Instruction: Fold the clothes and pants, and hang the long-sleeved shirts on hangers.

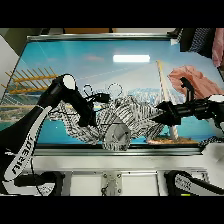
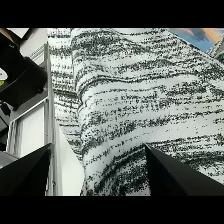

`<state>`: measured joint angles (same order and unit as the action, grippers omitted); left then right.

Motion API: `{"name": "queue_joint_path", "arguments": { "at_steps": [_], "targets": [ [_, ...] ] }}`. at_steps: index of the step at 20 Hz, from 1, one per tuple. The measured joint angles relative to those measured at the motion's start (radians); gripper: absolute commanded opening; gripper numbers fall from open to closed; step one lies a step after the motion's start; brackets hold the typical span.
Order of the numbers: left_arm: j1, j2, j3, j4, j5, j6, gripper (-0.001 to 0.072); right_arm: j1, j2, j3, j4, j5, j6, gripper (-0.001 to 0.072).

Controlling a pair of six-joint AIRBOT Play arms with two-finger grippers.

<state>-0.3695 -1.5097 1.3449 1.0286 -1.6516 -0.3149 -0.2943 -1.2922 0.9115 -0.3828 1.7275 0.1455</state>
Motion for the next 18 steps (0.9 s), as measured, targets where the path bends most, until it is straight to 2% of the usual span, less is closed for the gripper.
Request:
{"name": "queue_joint_path", "arguments": {
  "at_steps": [9,10,12,18],
  "targets": [
    [0.0,0.0,0.0,-0.007,0.002,0.001,0.001,0.002,0.0,0.0,0.002,0.011,0.0,0.063],
    [0.0,0.0,0.0,-0.007,0.002,0.001,0.001,0.002,0.0,0.0,0.002,0.01,0.0,0.0557],
    [0.0,0.0,0.0,-0.008,0.003,0.0,0.001,0.002,0.0,0.0,0.002,0.002,-0.001,0.0008],
    [0.0,-0.001,0.0,-0.008,0.003,-0.002,0.001,0.002,0.0,0.0,0.003,-0.005,-0.077,0.0012]
  ]
}}
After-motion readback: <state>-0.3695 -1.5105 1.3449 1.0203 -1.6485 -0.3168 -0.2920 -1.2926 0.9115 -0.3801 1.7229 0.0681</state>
